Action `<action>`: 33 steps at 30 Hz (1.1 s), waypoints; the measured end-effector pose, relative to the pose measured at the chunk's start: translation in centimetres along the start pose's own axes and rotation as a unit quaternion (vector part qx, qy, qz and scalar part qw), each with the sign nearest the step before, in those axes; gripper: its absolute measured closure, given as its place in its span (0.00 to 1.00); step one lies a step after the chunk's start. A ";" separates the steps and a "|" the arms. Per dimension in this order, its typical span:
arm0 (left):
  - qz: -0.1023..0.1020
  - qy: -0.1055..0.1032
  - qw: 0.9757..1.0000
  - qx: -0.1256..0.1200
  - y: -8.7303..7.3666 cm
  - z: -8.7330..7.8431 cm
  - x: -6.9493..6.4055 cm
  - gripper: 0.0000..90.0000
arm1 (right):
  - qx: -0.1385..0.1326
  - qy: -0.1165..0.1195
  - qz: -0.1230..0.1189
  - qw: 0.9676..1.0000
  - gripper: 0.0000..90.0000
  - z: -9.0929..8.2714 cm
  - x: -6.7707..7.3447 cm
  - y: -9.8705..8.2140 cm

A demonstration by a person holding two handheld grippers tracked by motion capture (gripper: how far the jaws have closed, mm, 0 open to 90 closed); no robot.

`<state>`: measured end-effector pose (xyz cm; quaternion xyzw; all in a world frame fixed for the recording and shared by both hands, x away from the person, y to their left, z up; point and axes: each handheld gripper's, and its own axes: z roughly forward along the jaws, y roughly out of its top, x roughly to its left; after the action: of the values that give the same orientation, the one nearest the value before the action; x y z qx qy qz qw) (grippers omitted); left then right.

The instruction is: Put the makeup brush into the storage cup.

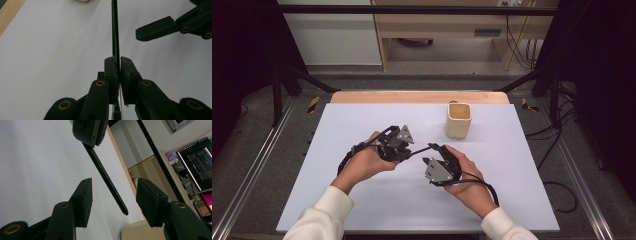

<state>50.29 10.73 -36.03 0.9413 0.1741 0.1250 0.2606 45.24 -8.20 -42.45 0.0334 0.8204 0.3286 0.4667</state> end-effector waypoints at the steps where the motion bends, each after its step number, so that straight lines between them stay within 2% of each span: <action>1: 0.000 0.000 1.000 0.000 0.0 0.0 0.0 0.94 | 0.000 0.000 0.000 1.000 0.53 0.0 0.0 0.0; 2: -0.002 -0.001 1.000 -0.003 0.0 0.1 -0.1 0.94 | -0.002 0.003 -0.008 1.000 0.53 0.1 0.1 0.1; 7: 0.004 -0.001 1.000 -0.001 0.2 0.1 -0.3 0.93 | -0.001 0.008 -0.015 1.000 0.55 0.3 0.4 0.3; 11: 0.002 -0.007 1.000 -0.004 0.3 0.2 -0.5 0.93 | -0.001 0.014 -0.017 1.000 0.56 0.4 0.5 0.4; 14: 0.007 -0.009 1.000 -0.001 0.4 0.3 -0.6 0.94 | -0.003 0.015 -0.020 1.000 0.59 0.7 0.7 0.5; 15: 0.007 -0.010 1.000 -0.002 0.4 0.3 -0.6 0.94 | -0.004 0.022 -0.014 1.000 0.60 0.7 0.9 0.5; 16: 0.007 -0.011 1.000 -0.003 0.4 0.4 -0.7 0.94 | 0.001 0.021 -0.029 0.999 0.61 0.7 0.8 0.5; 22: 0.009 -0.013 1.000 -0.003 0.6 0.3 -0.9 0.94 | 0.005 0.024 -0.039 0.999 0.62 0.9 0.9 0.5; 25: 0.011 -0.015 1.000 -0.002 0.6 0.4 -1.0 0.93 | 0.005 0.024 -0.036 0.999 0.63 1.0 1.0 0.5; 27: 0.016 -0.016 1.000 0.002 0.7 0.4 -1.0 0.93 | 0.006 0.029 -0.047 0.998 0.65 1.1 1.0 0.5; 28: 0.016 -0.016 1.000 0.003 0.7 0.5 -1.0 0.93 | 0.005 0.028 -0.039 0.999 0.66 1.1 1.2 0.5; 30: 0.017 -0.017 1.000 0.002 0.7 0.5 -1.1 0.93 | 0.005 0.029 -0.040 0.999 0.68 1.2 1.2 0.5; 33: 0.018 -0.019 1.000 0.003 0.7 0.5 -1.1 0.93 | 0.006 0.035 -0.053 0.998 0.71 1.3 1.3 0.5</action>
<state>49.66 9.50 -36.25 0.9474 0.1528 0.1106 0.2585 45.39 -6.66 -43.57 -0.0184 0.8388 0.2996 0.4542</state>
